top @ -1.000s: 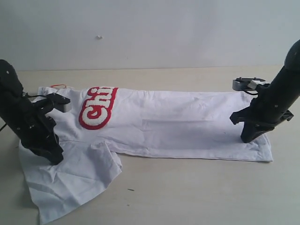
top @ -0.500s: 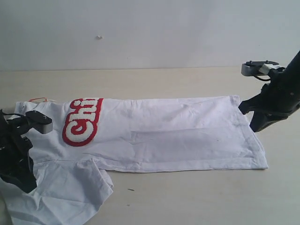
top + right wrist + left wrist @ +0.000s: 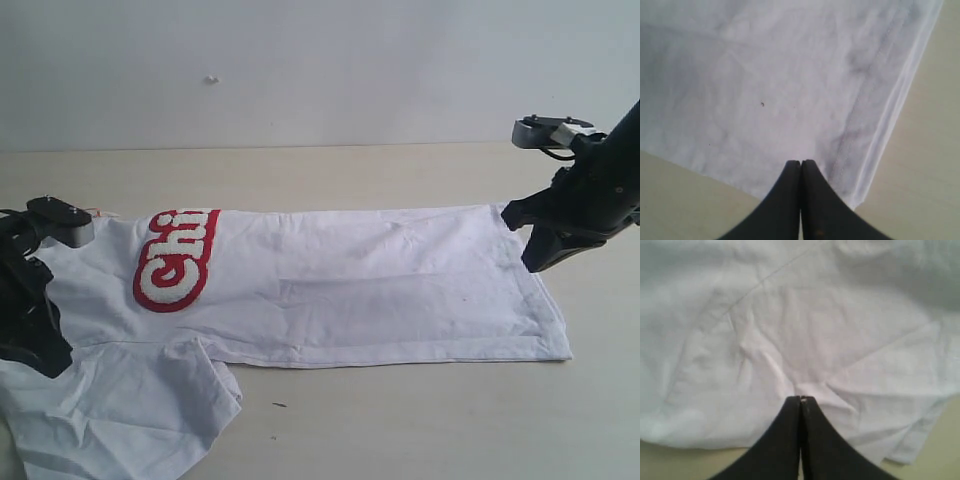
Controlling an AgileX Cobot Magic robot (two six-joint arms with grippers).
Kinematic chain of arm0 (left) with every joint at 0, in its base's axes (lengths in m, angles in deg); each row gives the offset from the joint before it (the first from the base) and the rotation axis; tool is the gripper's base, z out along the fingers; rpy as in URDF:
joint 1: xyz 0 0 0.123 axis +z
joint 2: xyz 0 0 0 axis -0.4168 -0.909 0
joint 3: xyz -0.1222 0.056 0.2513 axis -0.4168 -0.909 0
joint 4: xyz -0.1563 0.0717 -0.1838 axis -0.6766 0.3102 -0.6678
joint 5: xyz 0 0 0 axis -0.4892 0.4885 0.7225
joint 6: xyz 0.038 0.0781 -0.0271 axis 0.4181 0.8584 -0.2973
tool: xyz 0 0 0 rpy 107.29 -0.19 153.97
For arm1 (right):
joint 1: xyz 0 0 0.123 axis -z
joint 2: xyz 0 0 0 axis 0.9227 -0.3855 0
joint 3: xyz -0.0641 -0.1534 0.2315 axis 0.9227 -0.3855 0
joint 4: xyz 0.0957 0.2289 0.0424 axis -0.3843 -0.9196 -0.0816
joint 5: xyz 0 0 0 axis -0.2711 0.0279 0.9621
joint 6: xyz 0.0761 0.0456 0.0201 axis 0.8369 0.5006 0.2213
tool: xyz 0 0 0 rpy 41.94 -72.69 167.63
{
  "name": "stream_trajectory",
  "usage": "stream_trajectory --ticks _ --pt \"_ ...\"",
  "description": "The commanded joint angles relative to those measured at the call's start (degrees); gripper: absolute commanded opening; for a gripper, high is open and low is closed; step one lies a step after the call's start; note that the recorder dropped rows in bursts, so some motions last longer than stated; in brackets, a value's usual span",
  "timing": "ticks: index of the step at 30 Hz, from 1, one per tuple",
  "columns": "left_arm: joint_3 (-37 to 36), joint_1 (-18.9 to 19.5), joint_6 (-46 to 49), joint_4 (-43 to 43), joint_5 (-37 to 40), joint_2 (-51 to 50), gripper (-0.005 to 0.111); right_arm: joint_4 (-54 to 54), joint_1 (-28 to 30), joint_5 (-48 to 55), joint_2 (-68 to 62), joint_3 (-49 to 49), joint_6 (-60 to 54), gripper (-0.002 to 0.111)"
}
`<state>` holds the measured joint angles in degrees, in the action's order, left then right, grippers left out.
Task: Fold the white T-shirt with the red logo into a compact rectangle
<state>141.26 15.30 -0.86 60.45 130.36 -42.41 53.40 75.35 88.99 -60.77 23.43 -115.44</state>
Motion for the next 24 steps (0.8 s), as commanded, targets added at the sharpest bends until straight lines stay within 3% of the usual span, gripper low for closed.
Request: stream_trajectory --ticks 1,6,9,18,21,22,24 --pt "-0.1 0.0 -1.3 -0.9 0.1 1.8 0.01 -0.9 0.0 0.1 0.7 -0.2 -0.7 0.0" --pt "-0.1 0.0 -1.3 -1.7 -0.8 2.9 0.039 -1.0 0.0 0.0 0.7 -0.2 -0.7 0.0" --pt "-0.1 0.0 -1.3 -1.6 -1.4 4.0 0.05 -1.4 0.0 -0.2 0.7 -0.2 -0.7 0.0" --pt "-0.1 0.1 -1.9 1.7 -3.4 9.3 0.051 -1.9 0.0 -0.7 0.7 -0.2 -1.0 0.0" --pt "-0.1 1.0 -12.8 5.4 -8.0 10.5 0.051 -2.1 0.0 -0.8 0.7 -0.2 -1.0 0.0" --pt "-0.1 1.9 -21.4 8.9 -10.4 10.7 0.051 -2.3 0.0 -1.1 0.7 -0.2 -1.0 0.0" --pt "-0.1 6.2 -34.0 14.5 -15.3 10.2 0.051 -2.7 0.0 -1.9 0.7 -0.2 -1.0 0.0"
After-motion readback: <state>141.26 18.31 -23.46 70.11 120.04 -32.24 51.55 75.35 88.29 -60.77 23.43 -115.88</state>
